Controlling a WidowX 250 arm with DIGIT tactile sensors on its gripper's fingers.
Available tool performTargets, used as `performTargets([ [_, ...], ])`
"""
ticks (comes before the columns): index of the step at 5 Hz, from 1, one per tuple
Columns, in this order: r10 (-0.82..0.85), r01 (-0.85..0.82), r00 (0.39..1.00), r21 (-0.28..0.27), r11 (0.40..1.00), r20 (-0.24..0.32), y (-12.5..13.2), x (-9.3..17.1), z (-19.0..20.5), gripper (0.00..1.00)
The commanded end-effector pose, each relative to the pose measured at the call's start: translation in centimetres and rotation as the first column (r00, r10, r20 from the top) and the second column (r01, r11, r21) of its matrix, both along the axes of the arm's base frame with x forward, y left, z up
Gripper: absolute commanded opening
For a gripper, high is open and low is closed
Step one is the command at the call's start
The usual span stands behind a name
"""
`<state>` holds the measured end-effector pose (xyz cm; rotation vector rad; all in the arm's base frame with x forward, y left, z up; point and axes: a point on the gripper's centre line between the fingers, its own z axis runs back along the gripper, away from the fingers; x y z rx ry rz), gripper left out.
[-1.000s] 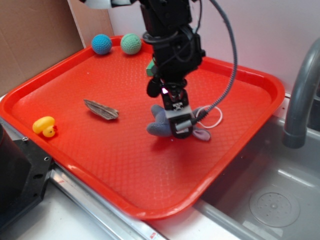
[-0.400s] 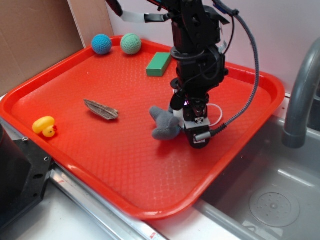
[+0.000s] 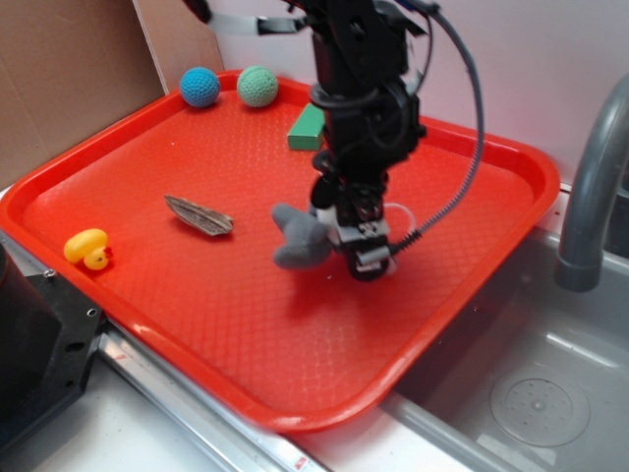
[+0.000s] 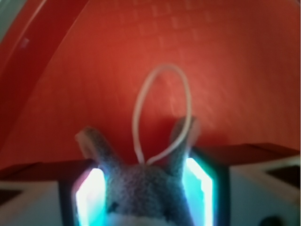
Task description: Grab the gray animal.
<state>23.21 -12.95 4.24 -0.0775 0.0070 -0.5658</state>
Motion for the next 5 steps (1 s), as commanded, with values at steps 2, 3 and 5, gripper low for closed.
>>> performTargets([
  [2,0.683,-0.685,0.727,-0.008,0.728,-0.062,10.1,-1.2,10.2,0.00],
  [3,0.788,-0.788,0.615,-0.005,0.615,0.014,9.3,-2.0,12.5,0.00],
  [5,0.836,-0.837,0.546,0.070,0.543,0.047,7.8,-1.0,14.5,0.00],
])
